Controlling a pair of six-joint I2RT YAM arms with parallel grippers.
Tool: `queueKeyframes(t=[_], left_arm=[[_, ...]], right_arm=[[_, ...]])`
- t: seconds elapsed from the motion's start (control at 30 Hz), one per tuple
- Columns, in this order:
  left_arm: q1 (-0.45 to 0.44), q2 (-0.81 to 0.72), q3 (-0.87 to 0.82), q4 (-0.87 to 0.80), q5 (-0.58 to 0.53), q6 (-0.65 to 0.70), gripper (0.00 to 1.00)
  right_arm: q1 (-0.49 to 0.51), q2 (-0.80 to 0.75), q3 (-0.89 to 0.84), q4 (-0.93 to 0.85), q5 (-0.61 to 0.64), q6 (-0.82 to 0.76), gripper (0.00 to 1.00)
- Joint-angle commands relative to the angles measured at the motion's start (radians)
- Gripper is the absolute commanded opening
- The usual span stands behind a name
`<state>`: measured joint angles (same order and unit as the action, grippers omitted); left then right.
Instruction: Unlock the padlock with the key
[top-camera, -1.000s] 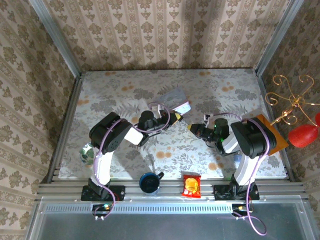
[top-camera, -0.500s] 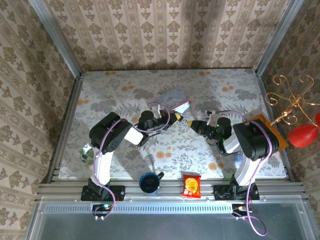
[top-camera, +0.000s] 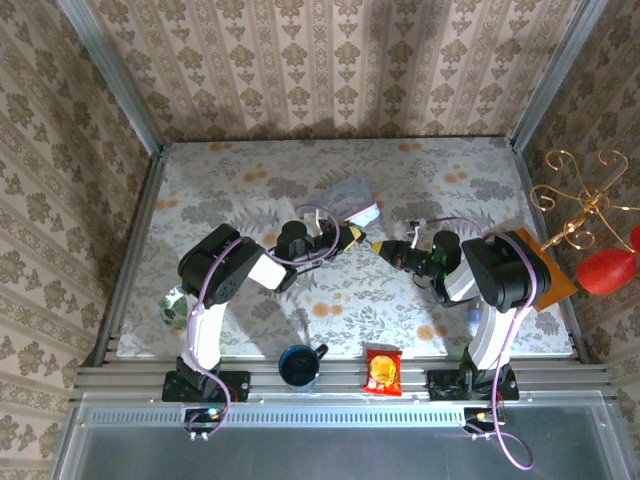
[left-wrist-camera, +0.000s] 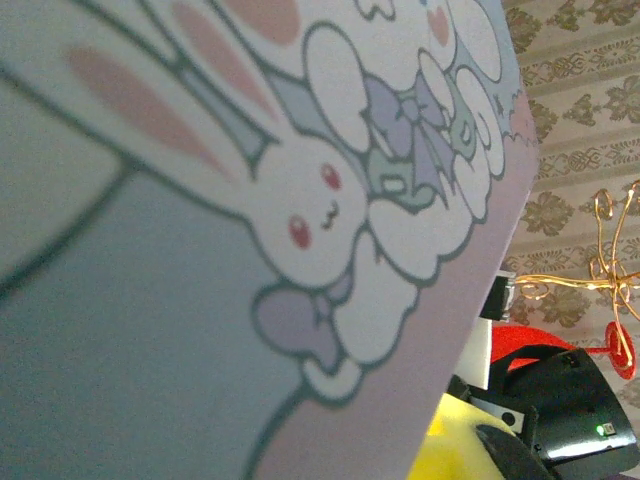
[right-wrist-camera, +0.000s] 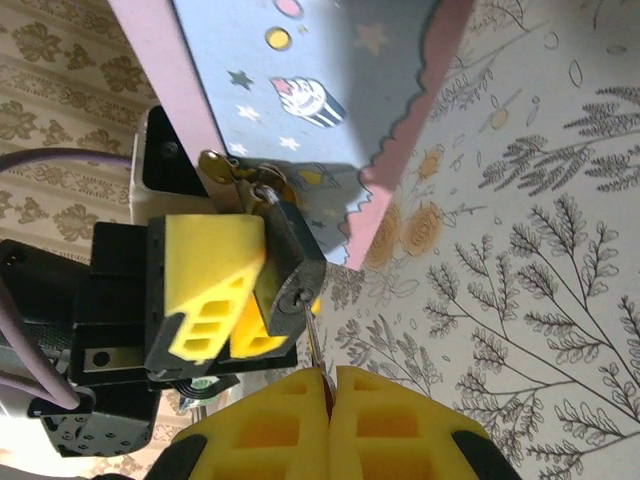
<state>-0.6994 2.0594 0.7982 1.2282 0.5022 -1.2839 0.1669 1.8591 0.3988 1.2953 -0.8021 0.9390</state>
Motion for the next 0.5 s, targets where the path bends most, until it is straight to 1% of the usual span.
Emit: queueKeyframes(t=[0.0, 0.47], left_arm=[[0.006, -0.036, 0.011, 0.068, 0.026, -0.026, 0.00], [0.018, -0.038, 0.028, 0.069, 0.040, -0.020, 0.00]], right_arm=[[-0.007, 0.018, 0.001, 0.020, -0.038, -0.034, 0.00], [-0.015, -0.010, -0.008, 0.021, -0.063, -0.006, 0.00]])
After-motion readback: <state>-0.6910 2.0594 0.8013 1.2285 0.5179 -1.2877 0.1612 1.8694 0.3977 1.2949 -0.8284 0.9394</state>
